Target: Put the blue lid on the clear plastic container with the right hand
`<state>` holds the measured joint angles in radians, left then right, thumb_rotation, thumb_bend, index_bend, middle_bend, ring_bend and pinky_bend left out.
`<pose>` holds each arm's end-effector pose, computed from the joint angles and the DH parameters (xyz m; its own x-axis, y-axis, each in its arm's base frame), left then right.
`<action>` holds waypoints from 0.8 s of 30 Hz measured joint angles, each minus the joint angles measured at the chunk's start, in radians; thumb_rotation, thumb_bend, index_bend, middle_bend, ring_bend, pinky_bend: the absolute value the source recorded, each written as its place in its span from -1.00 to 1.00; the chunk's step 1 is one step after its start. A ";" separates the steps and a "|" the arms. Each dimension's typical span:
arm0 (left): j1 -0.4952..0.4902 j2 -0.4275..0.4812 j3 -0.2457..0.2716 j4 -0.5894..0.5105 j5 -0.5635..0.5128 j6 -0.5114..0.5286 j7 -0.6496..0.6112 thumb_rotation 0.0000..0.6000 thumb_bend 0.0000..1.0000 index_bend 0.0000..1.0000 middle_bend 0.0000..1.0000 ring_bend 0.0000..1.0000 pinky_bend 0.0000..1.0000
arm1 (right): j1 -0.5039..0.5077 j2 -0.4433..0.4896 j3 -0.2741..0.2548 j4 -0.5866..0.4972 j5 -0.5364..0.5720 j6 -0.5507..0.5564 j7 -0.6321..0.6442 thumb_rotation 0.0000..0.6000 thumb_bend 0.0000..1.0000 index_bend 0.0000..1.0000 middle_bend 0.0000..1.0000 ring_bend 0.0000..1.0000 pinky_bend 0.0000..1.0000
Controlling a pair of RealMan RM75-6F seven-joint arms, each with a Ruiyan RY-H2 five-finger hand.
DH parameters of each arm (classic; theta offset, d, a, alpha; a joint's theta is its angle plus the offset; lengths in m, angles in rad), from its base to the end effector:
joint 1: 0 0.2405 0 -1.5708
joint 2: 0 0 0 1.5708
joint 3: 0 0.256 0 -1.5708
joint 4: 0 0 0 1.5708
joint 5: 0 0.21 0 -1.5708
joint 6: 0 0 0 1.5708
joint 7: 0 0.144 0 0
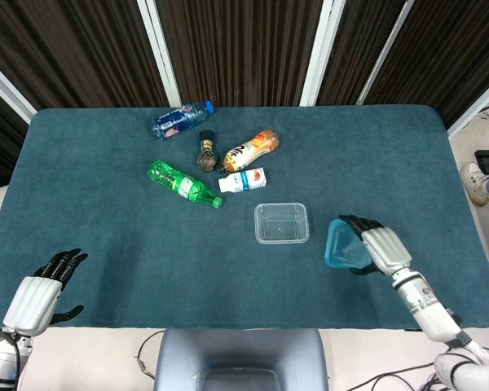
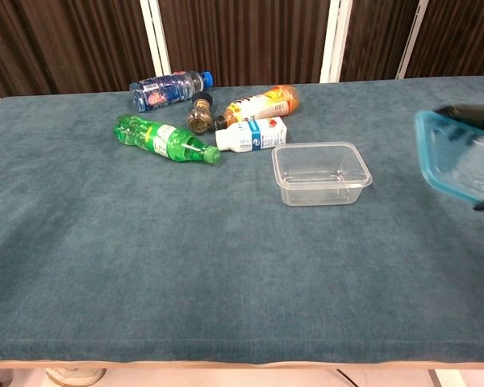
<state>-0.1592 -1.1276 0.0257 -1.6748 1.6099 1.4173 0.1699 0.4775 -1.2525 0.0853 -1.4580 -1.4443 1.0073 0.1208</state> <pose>-0.2793 0.1828 0.1264 0.5079 0.0899 0.8567 0.8514 -0.2035 -0.4834 -0.2653 -0.2999 0.0771 0.3727 -0.2982 0.8787 -0.9173 -0.2617 0.3002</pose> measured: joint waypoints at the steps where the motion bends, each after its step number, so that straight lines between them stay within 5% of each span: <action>1: 0.000 0.000 0.000 -0.001 0.000 -0.001 0.001 1.00 -0.33 -0.68 -0.77 -0.73 -0.16 | 0.013 0.001 0.007 -0.003 -0.004 -0.003 0.000 1.00 -0.20 -0.06 -0.27 -0.04 -0.16; 24: -0.007 -0.001 0.008 0.004 0.021 -0.004 -0.002 1.00 -0.34 -0.67 -0.76 -0.72 -0.16 | 0.278 -0.241 0.133 0.118 0.187 -0.202 -0.242 1.00 -0.20 -0.14 -0.27 -0.09 -0.25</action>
<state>-0.1657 -1.1291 0.0338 -1.6703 1.6307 1.4131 0.1680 0.7551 -1.4937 0.2179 -1.3399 -1.2570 0.8053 -0.1216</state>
